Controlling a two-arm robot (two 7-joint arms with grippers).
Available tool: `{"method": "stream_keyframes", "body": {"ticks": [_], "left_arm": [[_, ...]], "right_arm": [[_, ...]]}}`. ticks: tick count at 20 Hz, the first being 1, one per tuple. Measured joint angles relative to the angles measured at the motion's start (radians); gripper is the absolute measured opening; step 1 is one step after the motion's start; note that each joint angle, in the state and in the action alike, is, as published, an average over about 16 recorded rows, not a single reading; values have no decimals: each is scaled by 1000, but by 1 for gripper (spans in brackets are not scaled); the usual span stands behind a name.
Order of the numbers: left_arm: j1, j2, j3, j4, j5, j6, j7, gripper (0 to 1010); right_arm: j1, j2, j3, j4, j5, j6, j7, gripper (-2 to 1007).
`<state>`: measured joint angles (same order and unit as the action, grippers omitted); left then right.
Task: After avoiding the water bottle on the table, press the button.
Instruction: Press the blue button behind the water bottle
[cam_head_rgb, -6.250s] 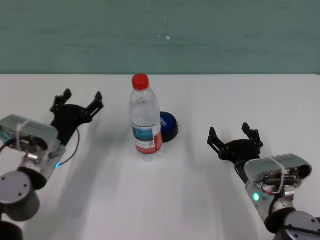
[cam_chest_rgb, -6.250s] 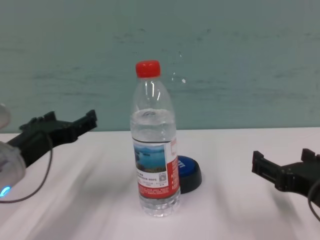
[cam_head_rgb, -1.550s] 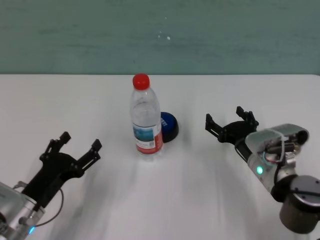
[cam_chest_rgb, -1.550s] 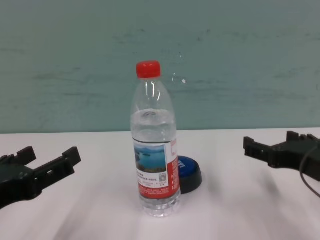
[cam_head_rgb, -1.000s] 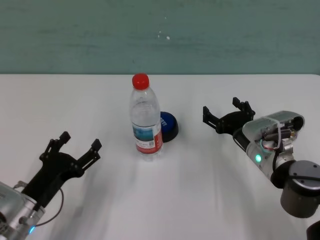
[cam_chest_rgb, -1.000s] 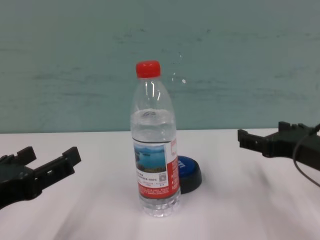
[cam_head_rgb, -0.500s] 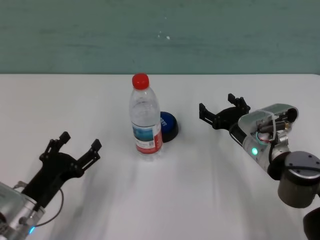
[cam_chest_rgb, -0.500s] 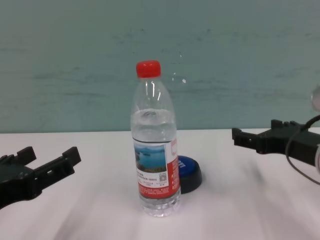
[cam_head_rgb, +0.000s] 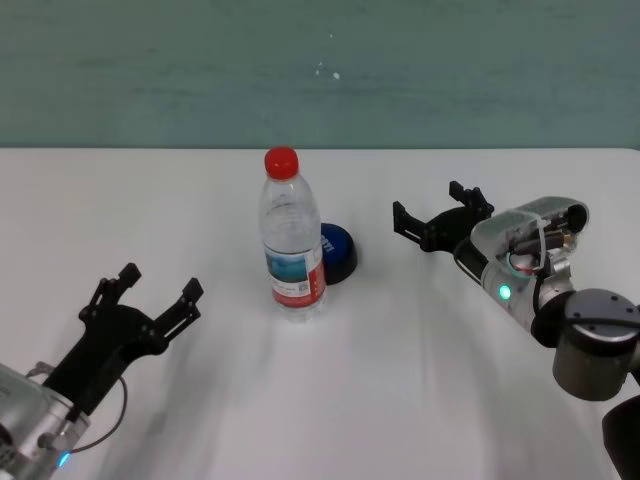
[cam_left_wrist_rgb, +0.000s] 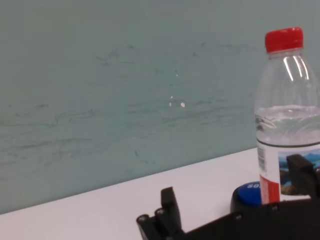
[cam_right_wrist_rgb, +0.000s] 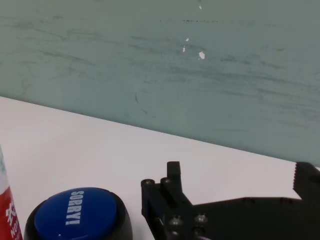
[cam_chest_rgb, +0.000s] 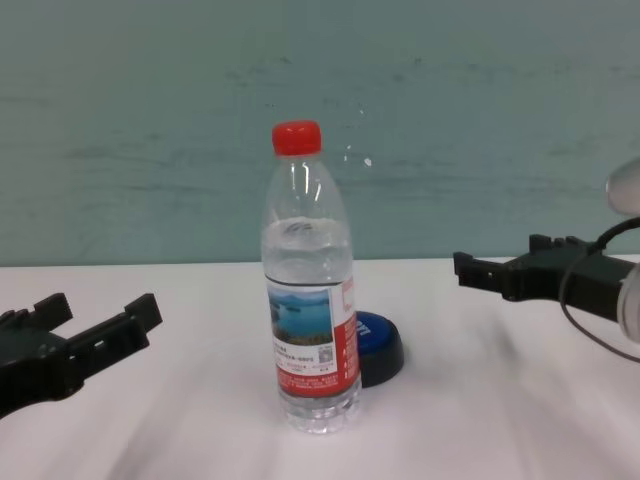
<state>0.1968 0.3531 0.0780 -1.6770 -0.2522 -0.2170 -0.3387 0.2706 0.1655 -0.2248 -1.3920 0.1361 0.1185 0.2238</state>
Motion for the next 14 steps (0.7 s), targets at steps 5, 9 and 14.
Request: {"method": "stream_keyframes", "body": {"ticks": [5,9,14], "left_arm": [[0,0,0,0,0,0,0,1010],[0,0,0,0,0,0,0,1010],[0,0,0,0,0,0,0,1010]], "right_arm": [[25,1,-11,26,2,-1,9,1004],[45,0,-19,46,3,-5,15,1004],[70,-2,-28,74,5,-12,23,1004]]}}
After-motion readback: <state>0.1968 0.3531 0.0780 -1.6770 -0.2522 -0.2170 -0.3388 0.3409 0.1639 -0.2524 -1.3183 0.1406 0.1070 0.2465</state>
